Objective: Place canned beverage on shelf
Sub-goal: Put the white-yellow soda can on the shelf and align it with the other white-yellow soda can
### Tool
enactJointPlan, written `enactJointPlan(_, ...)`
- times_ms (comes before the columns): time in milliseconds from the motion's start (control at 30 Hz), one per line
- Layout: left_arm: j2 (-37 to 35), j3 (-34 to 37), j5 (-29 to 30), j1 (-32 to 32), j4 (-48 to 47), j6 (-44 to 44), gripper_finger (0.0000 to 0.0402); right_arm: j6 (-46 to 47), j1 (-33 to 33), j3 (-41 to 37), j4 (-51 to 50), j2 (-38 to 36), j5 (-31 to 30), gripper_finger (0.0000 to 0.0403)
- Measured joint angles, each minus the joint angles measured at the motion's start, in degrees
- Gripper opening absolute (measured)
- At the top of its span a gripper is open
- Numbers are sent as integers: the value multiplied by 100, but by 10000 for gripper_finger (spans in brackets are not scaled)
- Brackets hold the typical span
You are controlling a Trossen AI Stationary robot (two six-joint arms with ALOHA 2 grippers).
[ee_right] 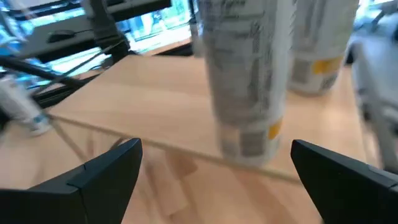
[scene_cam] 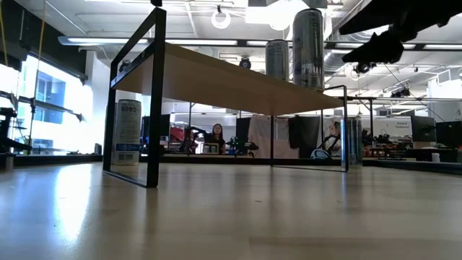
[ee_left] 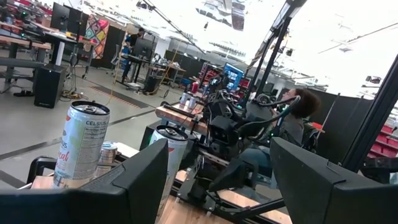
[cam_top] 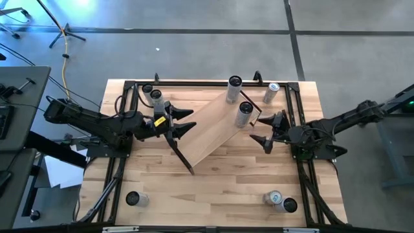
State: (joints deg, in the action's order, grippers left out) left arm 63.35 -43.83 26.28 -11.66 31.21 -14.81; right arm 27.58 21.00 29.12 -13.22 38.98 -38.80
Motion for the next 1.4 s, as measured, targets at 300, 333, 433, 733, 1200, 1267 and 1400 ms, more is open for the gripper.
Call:
enactJointPlan(300, 0, 0, 2, 0, -3, 0, 251, 1857, 307, 0, 57, 9, 764, 397)
enactJointPlan(333, 0, 0, 2, 0, -4, 0, 251, 2051, 324, 0, 55, 9, 773, 397)
enactJointPlan(433, 0, 0, 2, 2, -5, 0, 251, 2422, 349, 0, 27, 11, 777, 397)
enactJointPlan(733, 0, 0, 3, -1, -8, -2, 251, 3427, 346, 0, 62, 42, 756, 397)
enactJointPlan(1200, 0, 0, 4, -1, -8, -6, 251, 2734, 392, 4, 651, 233, 629, 347)
enactJointPlan(1267, 0, 1, 4, 0, -6, -9, 251, 2535, 390, 4, 733, 367, 519, 293)
enactJointPlan(1400, 0, 2, 6, 0, -7, -9, 251, 2487, 390, 4, 718, 625, 491, 127)
